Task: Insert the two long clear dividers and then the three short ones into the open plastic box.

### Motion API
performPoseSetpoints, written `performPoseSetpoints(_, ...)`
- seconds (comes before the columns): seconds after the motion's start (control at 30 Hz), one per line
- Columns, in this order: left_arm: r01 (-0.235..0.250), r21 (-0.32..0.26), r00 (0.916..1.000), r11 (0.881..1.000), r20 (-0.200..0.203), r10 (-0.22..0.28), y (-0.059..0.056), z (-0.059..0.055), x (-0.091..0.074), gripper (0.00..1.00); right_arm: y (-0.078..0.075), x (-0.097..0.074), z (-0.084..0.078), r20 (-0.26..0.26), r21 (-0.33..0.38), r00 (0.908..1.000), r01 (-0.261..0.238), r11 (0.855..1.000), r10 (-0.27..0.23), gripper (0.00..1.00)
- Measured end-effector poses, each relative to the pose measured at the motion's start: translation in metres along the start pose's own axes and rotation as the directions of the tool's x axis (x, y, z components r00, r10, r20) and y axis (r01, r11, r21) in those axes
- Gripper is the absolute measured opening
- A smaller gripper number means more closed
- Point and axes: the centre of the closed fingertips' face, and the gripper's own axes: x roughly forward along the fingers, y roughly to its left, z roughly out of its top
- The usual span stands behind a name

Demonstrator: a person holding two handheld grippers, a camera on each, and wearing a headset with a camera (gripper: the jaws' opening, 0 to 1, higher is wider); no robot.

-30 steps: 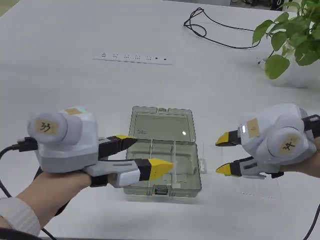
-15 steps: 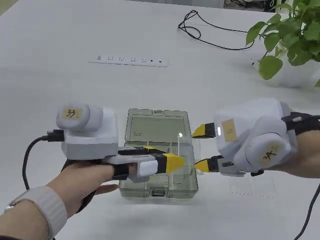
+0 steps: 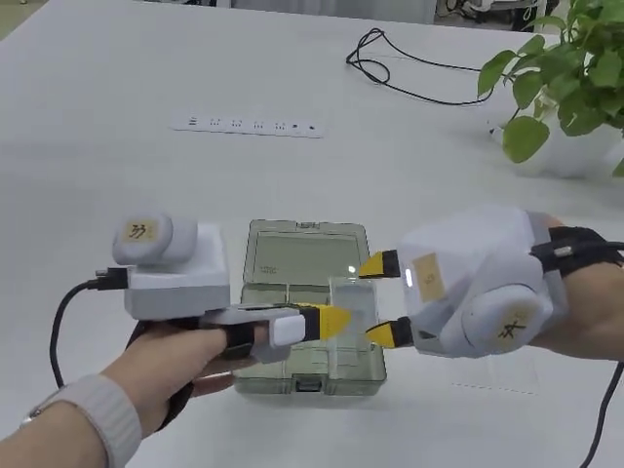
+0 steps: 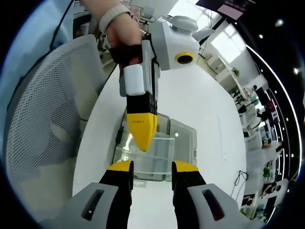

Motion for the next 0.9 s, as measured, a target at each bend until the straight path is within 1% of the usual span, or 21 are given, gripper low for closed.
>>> performPoseSetpoints(0.07,0.004,-0.010,1.0000,1.000,-0.002,-0.004,-0.001,-0.001,-0.001,0.00,0.001,0.000,0.000,-0.002,-0.020,1.0000,0.000,1.000,-0.001,0.32)
performPoseSetpoints(0.1,0.021,-0.010,0.9998,1.000,-0.005,-0.021,-0.003,-0.001,-0.001,0.00,0.001,0.000,0.001,-0.003,-0.023,1.0000,-0.001,1.000,0.001,0.32)
performPoseSetpoints(0.2,0.028,-0.018,0.9996,0.999,-0.007,-0.028,-0.004,-0.002,-0.002,0.00,0.002,-0.001,0.003,0.004,-0.046,1.0000,-0.002,0.999,0.002,0.32)
performPoseSetpoints(0.3,0.037,-0.047,0.9993,0.998,0.004,-0.037,-0.005,-0.002,-0.004,0.00,0.001,-0.002,0.004,0.009,-0.061,1.0000,0.003,0.998,-0.002,0.32)
performPoseSetpoints(0.33,0.046,-0.068,0.9989,0.997,0.016,-0.045,-0.006,-0.001,-0.004,0.00,0.000,-0.003,0.005,0.012,-0.071,0.9999,0.007,0.997,-0.006,0.33)
performPoseSetpoints(0.4,0.048,-0.070,0.9987,0.996,0.021,-0.047,-0.006,-0.001,-0.006,0.00,0.000,-0.003,0.006,0.014,-0.085,0.9999,0.004,0.996,-0.002,0.33)
performPoseSetpoints(0.43,0.036,-0.054,0.9993,0.998,0.013,-0.036,-0.004,-0.003,-0.006,0.00,0.000,-0.003,0.006,0.014,-0.089,0.9999,0.004,0.996,-0.003,0.32)
performPoseSetpoints(0.47,0.038,-0.041,0.9992,0.998,0.013,-0.037,-0.004,-0.004,-0.007,0.00,0.001,-0.004,0.005,0.010,-0.093,0.9999,-0.007,0.996,0.008,0.33)
performPoseSetpoints(0.5,0.044,-0.044,0.9990,0.998,0.016,-0.043,-0.006,-0.004,-0.008,0.00,0.001,-0.004,0.004,0.010,-0.079,0.9998,-0.014,0.997,0.015,0.37)
performPoseSetpoints(0.53,0.048,-0.040,0.9987,0.998,0.020,-0.047,-0.007,-0.004,-0.009,0.00,0.006,-0.003,0.003,0.004,-0.045,0.9990,-0.045,0.998,0.045,0.42)
performPoseSetpoints(0.57,0.046,-0.026,0.9987,0.999,0.022,-0.046,-0.006,-0.003,-0.010,0.00,0.005,-0.004,0.003,0.011,-0.023,0.9986,-0.051,0.998,0.051,0.43)
performPoseSetpoints(0.6,0.046,-0.005,0.9986,0.999,0.026,-0.046,-0.005,-0.002,-0.011,0.00,0.003,-0.005,0.004,0.023,-0.017,0.9984,-0.050,0.999,0.051,0.43)
performPoseSetpoints(0.63,0.046,0.013,0.9986,0.999,0.026,-0.046,-0.004,-0.003,-0.012,0.00,0.004,-0.007,0.005,0.038,0.021,0.9964,-0.077,0.997,0.077,0.42)
performPoseSetpoints(0.67,0.051,0.031,0.9983,0.998,0.026,-0.052,-0.004,-0.003,-0.013,0.00,0.003,-0.009,0.005,0.049,0.056,0.9949,-0.090,0.994,0.088,0.40)
performPoseSetpoints(0.7,0.060,0.056,0.9977,0.997,0.028,-0.061,-0.004,-0.003,-0.015,0.00,-0.001,-0.012,0.010,0.085,0.094,0.9919,-0.103,0.990,0.095,0.39)
performPoseSetpoints(0.73,0.065,0.083,0.9973,0.994,0.029,-0.068,-0.005,-0.002,-0.016,0.00,-0.001,-0.015,0.013,0.107,0.119,0.9877,-0.126,0.985,0.114,0.38)
performPoseSetpoints(0.77,0.076,0.125,0.9965,0.989,0.026,-0.080,-0.007,-0.002,-0.019,0.00,-0.003,-0.019,0.016,0.130,0.173,0.9820,-0.158,0.972,0.137,0.38)
performPoseSetpoints(0.8,0.080,0.142,0.9962,0.987,0.022,-0.084,-0.008,-0.003,-0.020,0.00,-0.005,-0.021,0.018,0.144,0.193,0.9794,-0.168,0.967,0.142,0.39)
performPoseSetpoints(0.83,0.084,0.174,0.9960,0.981,0.016,-0.088,-0.009,-0.003,-0.022,0.00,-0.006,-0.023,0.019,0.155,0.201,0.9744,-0.192,0.961,0.163,0.38)
performPoseSetpoints(0.87,0.088,0.207,0.9956,0.974,0.012,-0.093,-0.010,-0.003,-0.024,0.00,-0.008,-0.026,0.022,0.170,0.226,0.9691,-0.215,0.950,0.179,0.37)
performPoseSetpoints(0.9,0.090,0.230,0.9954,0.969,0.010,-0.095,-0.011,-0.003,-0.025,0.00,-0.009,-0.028,0.023,0.179,0.225,0.9651,-0.229,0.947,0.191,0.34)
